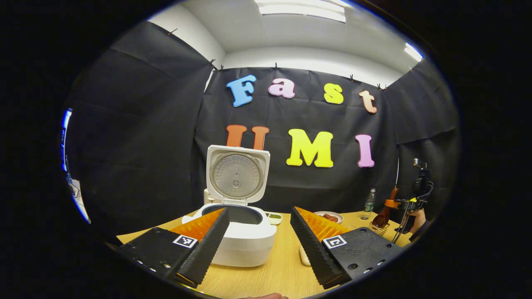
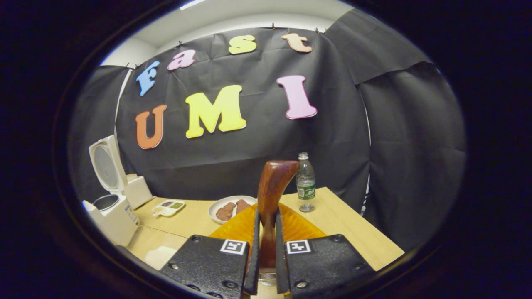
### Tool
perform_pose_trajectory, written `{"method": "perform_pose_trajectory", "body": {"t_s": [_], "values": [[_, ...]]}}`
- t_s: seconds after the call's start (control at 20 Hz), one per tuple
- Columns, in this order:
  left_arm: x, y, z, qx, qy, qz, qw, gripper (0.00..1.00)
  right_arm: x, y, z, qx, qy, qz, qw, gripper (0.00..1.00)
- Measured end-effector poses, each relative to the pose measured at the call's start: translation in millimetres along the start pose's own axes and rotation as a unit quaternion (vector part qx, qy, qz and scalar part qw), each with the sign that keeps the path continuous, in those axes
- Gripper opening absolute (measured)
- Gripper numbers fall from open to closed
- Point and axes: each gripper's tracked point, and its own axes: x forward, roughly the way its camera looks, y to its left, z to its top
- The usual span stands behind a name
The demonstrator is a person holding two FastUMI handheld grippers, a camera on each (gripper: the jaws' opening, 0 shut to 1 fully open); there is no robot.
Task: Close the left gripper, press the button to open the rice cooker; take a wooden spoon from the chopstick holder with the right hand, scoop a spoonful of rice and pour it into the rice cooker, then put the wooden spoon back into the chopstick holder.
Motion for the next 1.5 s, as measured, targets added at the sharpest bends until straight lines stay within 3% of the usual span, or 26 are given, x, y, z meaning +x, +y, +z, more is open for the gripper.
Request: {"method": "perform_pose_trajectory", "body": {"t_s": [0.1,0.2,0.3,0.35,0.55,0.65,0.75,0.85,0.95,1.15,1.3,1.5], "values": [[12,5,-3,0.003,0.009,0.008,1.0,0.94,-5,-13,10,0.005,-0.024,-0.016,1.0,0.33],[23,8,-6,-0.001,0.016,0.014,1.0,0.94,-21,-1,20,0.014,-0.042,0.002,0.999,0.75],[36,8,-12,0.001,0.026,0.015,1.0,0.94,-29,-11,27,0.014,-0.051,-0.023,0.998,1.0],[42,7,-12,0.006,0.026,0.014,1.0,0.94,-36,-13,31,0.009,-0.049,-0.04,0.998,1.0],[66,9,-14,0.024,0.04,0.007,0.999,0.94,-74,1,47,0.004,-0.046,-0.043,0.998,1.0],[75,15,-13,0.037,0.047,0.014,0.998,0.94,-99,20,66,0.007,-0.056,-0.03,0.998,0.97],[80,19,1,0.043,0.037,0.015,0.998,0.94,-115,44,81,-0.026,-0.065,-0.007,0.998,1.0],[86,21,17,0.046,0.026,0.019,0.998,0.94,-128,50,100,-0.069,-0.073,-0.016,0.995,1.0],[97,23,32,0.04,0.022,0.022,0.999,0.94,-148,78,117,-0.076,-0.085,0.005,0.993,1.0],[130,22,69,0.037,0.006,0.003,0.999,0.94,-173,103,124,-0.088,-0.11,0.018,0.99,0.97],[167,37,97,0.072,0.0,0.002,0.997,0.94,-184,121,115,-0.097,-0.109,0.032,0.989,0.97],[204,38,126,0.055,0.001,-0.018,0.998,0.94,-188,131,116,-0.108,-0.104,0.051,0.987,1.0]]}}
